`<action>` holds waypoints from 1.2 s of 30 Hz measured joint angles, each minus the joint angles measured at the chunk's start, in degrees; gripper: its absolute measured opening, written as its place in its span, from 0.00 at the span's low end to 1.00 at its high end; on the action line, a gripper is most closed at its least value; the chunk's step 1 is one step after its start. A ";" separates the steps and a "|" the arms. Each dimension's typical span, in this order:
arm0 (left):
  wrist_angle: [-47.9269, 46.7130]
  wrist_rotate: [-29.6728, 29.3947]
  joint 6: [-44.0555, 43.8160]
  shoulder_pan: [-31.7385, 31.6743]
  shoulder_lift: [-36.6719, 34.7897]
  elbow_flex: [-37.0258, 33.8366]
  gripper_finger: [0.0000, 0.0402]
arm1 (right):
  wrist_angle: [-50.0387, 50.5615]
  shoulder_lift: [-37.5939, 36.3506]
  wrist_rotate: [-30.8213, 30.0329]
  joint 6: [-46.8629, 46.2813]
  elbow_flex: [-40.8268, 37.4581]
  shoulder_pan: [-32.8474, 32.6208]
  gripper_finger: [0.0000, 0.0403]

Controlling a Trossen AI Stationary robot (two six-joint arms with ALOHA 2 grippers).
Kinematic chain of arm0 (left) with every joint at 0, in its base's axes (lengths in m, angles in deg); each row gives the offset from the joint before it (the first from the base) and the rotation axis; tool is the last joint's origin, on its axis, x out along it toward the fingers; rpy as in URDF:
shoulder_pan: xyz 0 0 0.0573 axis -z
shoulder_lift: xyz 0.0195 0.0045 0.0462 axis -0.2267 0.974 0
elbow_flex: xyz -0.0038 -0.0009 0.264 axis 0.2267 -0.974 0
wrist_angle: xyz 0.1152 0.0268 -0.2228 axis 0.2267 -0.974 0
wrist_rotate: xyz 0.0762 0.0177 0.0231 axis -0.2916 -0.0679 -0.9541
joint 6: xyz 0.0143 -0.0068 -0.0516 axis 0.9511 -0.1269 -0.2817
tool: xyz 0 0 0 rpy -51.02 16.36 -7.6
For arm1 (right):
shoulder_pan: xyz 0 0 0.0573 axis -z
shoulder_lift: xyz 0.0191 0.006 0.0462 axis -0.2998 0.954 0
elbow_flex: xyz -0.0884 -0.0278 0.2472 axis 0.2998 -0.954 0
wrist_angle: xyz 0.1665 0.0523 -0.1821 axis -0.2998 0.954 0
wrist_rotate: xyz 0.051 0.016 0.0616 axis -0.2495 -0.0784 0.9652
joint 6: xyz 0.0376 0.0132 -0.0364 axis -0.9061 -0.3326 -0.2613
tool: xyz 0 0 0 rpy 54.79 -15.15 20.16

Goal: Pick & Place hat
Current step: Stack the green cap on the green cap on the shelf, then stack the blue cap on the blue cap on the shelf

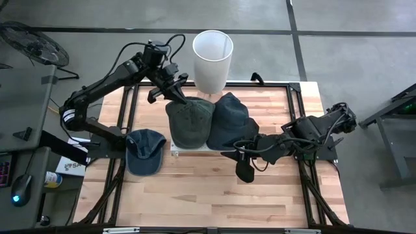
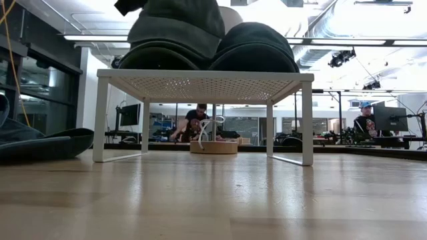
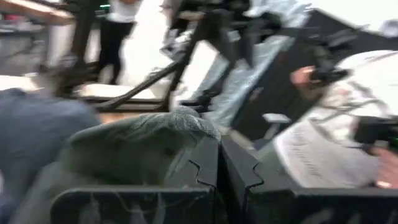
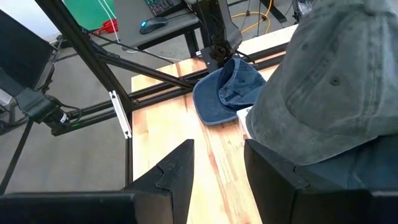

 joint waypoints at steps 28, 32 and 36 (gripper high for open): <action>-9.30 -22.06 2.83 -4.32 -2.10 0.02 0.25 | 1.27 0.00 -1.30 0.17 0.00 0.00 0.33; -9.27 -23.96 2.53 -4.32 -3.97 0.02 0.35 | 1.33 0.00 -1.29 0.17 0.00 0.00 0.33; -10.67 -26.87 2.51 -4.32 -6.25 1.11 0.41 | 1.36 0.00 -1.28 0.17 0.00 0.00 0.33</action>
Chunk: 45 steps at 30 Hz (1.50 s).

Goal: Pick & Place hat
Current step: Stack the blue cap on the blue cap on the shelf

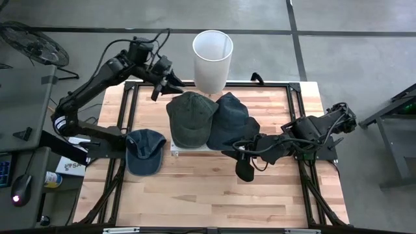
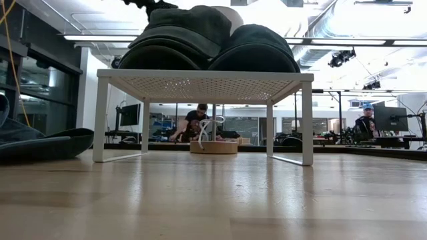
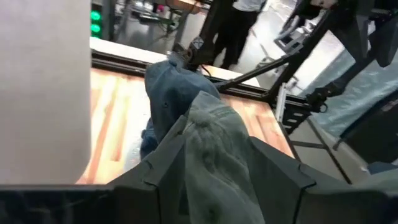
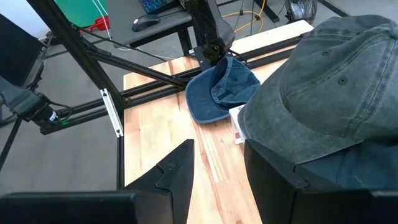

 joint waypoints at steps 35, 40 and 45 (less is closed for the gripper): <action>-42.47 -42.01 -47.76 27.35 -25.37 -7.28 0.42 | 7.32 0.00 2.76 -0.08 0.00 5.20 0.33; -40.96 -42.33 -58.53 34.23 -24.88 -14.43 0.42 | 10.41 0.00 4.93 -0.23 0.00 6.57 0.33; -38.33 -44.70 -70.75 43.09 -23.89 -19.39 0.42 | 12.54 0.00 6.55 -0.21 0.00 7.56 0.33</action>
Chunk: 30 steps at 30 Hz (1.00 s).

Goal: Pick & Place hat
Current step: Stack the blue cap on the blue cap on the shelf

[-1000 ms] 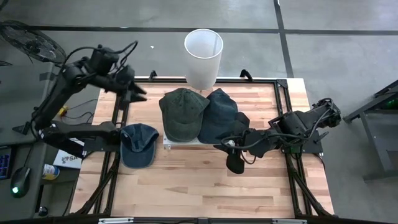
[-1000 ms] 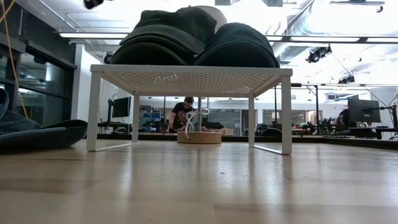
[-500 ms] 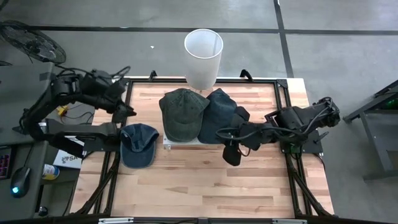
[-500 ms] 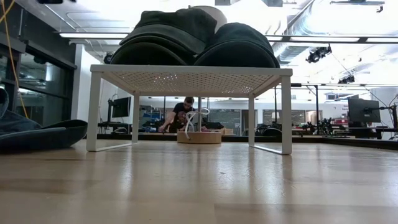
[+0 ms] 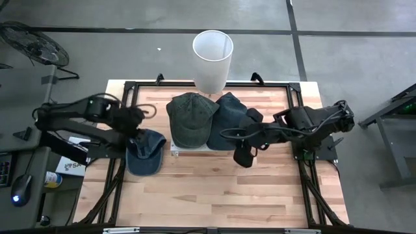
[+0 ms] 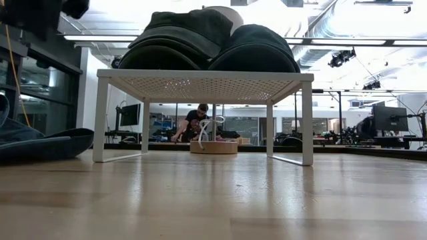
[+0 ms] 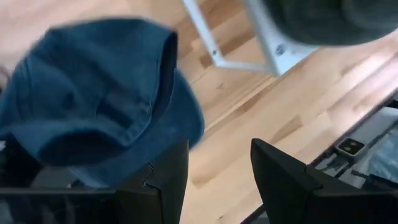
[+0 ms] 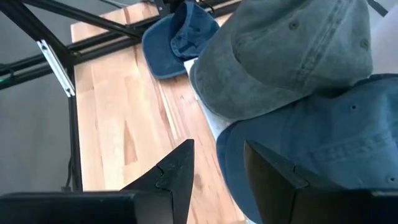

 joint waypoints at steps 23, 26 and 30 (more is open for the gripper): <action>-4.65 -8.18 -55.92 38.22 10.83 -6.65 0.42 | 6.37 -0.02 1.69 1.06 0.00 0.31 0.33; -6.90 -8.01 -60.69 41.13 12.86 -6.68 0.42 | 6.37 -0.02 2.58 1.08 0.00 0.31 0.33; -7.87 -7.92 -66.08 44.40 14.54 -6.66 0.42 | 6.37 -0.02 3.83 1.08 0.00 0.31 0.33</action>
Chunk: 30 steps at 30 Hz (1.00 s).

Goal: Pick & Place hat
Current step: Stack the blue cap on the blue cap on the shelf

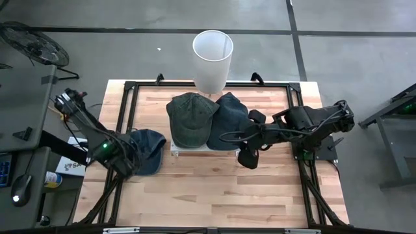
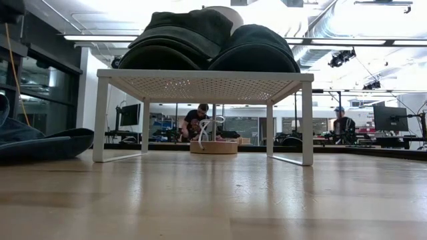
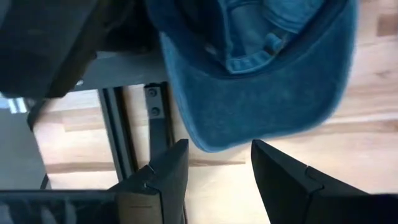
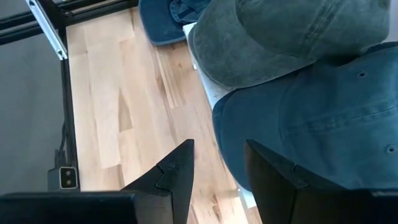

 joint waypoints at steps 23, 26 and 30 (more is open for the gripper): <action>9.57 -0.46 -4.61 2.93 -0.04 -13.34 0.42 | -0.11 0.00 0.62 -4.20 0.00 -0.04 0.33; 9.86 -0.33 -4.52 2.93 -1.17 -15.10 0.42 | -0.12 0.00 0.64 -5.01 0.00 -0.04 0.33; 10.66 0.41 -4.56 2.93 -1.99 -16.68 0.42 | -0.15 -0.02 0.61 -5.37 0.00 -0.04 0.33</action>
